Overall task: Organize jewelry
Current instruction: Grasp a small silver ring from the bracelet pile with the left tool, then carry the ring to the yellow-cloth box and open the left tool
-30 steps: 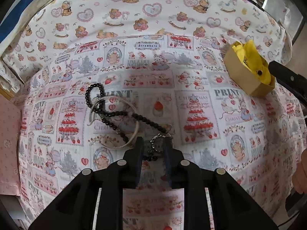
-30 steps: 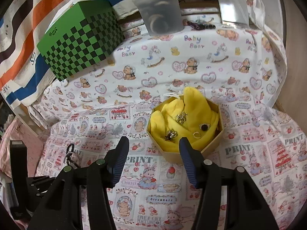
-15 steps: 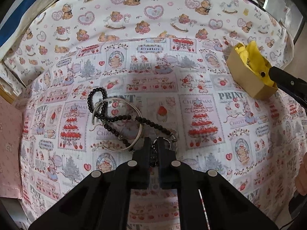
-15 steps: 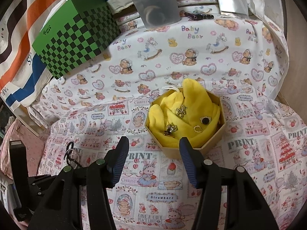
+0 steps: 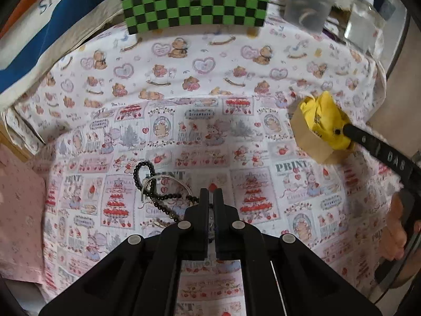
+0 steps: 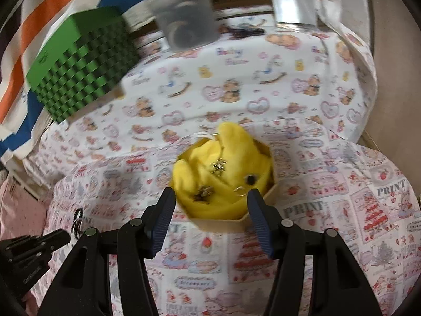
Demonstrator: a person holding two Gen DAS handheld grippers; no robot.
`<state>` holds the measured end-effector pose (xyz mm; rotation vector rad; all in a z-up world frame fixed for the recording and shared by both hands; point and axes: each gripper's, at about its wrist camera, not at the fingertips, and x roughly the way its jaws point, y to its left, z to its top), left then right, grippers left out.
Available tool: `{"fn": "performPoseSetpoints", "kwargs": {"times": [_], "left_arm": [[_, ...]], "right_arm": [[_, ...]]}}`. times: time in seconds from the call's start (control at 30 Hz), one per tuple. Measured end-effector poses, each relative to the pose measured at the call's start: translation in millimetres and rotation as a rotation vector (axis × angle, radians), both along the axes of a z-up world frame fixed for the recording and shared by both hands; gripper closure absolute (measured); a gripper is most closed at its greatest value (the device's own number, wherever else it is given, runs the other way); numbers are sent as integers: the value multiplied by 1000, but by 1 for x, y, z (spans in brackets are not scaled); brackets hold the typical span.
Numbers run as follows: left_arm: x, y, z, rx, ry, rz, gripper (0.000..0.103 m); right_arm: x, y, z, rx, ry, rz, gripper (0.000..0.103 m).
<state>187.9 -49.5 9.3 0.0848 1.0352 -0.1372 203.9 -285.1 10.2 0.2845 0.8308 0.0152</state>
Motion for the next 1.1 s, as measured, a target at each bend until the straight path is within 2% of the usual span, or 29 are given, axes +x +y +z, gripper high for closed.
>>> {"fn": "performPoseSetpoints", "kwargs": {"times": [0.13,0.23,0.3,0.4,0.6,0.87,1.1], "left_arm": [[-2,-1,-15,41,41,-6,99],[0,5,-33,7,99,9,99],[1,11,-44,-32,135,24,89],[2,14,-50,-31,135,44,77],[5,12,-54,-38,144,45,77],[12,7,-62,19,120,43,77],[10,8,-53,1,112,39,79]], "right_arm": [[0,-6,0,26,7,-8,47],[-1,0,1,16,0,14,47],[-2,6,1,6,-3,28,45],[-2,10,-1,-3,3,37,45],[1,6,-4,17,20,31,45],[2,3,-7,36,36,17,45],[1,2,-6,39,34,12,44]]}}
